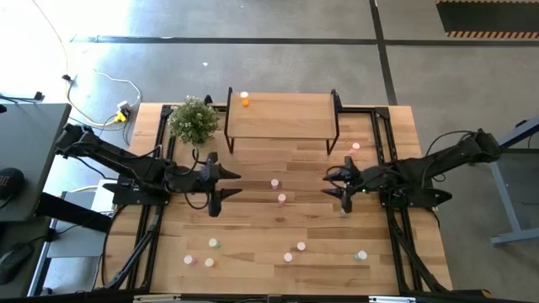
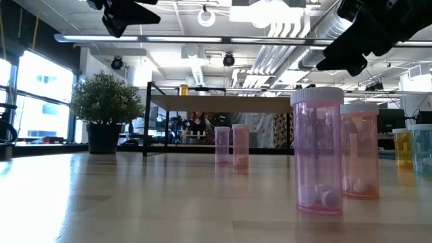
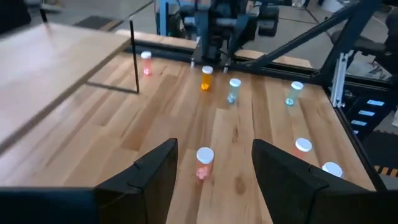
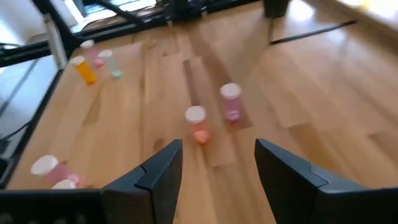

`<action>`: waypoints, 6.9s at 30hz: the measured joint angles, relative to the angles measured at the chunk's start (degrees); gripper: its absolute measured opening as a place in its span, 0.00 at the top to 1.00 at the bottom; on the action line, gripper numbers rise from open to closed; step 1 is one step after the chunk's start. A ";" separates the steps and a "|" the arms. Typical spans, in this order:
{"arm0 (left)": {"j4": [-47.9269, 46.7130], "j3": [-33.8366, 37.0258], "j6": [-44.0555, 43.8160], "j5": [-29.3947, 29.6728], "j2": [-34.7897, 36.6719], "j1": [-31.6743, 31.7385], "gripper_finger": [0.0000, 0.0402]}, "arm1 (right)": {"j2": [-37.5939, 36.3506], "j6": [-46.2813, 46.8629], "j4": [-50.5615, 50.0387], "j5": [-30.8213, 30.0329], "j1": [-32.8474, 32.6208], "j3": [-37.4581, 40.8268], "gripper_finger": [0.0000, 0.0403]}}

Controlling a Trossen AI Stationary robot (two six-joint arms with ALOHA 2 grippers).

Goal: Pick and place medicine bottles onto shelf by color
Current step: Put the middle pink pill bottle on the shelf

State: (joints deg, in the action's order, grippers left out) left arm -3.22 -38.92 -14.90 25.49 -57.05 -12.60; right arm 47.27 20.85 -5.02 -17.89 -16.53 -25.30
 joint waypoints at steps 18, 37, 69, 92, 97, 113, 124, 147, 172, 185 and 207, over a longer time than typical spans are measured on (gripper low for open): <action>-5.62 -0.02 0.06 -0.85 7.95 -4.64 0.51 | 20.14 7.39 21.58 3.18 -1.64 -0.33 0.52; -6.00 -0.02 0.07 -0.85 8.01 -6.32 0.51 | 42.80 4.77 24.49 -3.31 -1.64 -11.00 0.41; -5.99 -0.02 0.09 -0.85 8.00 -6.32 0.51 | 57.87 1.94 40.18 -9.82 0.04 -14.41 0.42; -6.03 -0.02 0.09 -0.87 7.99 -6.29 0.51 | 57.94 1.79 35.92 -8.81 0.15 -15.85 0.69; -6.06 -0.02 0.09 -0.85 7.99 -6.29 0.51 | 57.94 1.78 35.94 -8.77 0.11 -15.85 0.73; -6.00 -0.02 0.05 -0.85 8.01 -6.30 0.51 | 53.71 4.02 38.54 -2.42 -0.95 -17.99 0.72; -5.97 -0.02 0.05 -0.80 7.99 -6.27 0.51 | 48.42 -7.68 24.91 0.48 4.05 -29.76 0.72; -5.92 -0.02 0.05 -0.83 8.01 -6.27 0.51 | 47.93 -23.68 9.35 12.94 26.82 -46.37 0.72; -5.92 -0.02 -0.16 -0.80 8.01 -6.27 0.51 | 48.00 -24.04 6.91 24.56 48.95 -50.10 0.72; -5.57 -0.02 -0.98 -0.74 8.01 -6.16 0.51 | 48.02 -22.33 13.23 29.71 52.11 -50.28 0.72; -5.47 -0.02 -1.00 -0.63 7.99 -6.16 0.51 | 55.39 -25.17 4.04 30.51 50.58 -56.69 0.72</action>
State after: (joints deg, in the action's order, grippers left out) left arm -8.69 -38.94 -15.90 24.86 -49.06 -18.76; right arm 102.66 -4.32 -0.98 12.62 34.04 -81.99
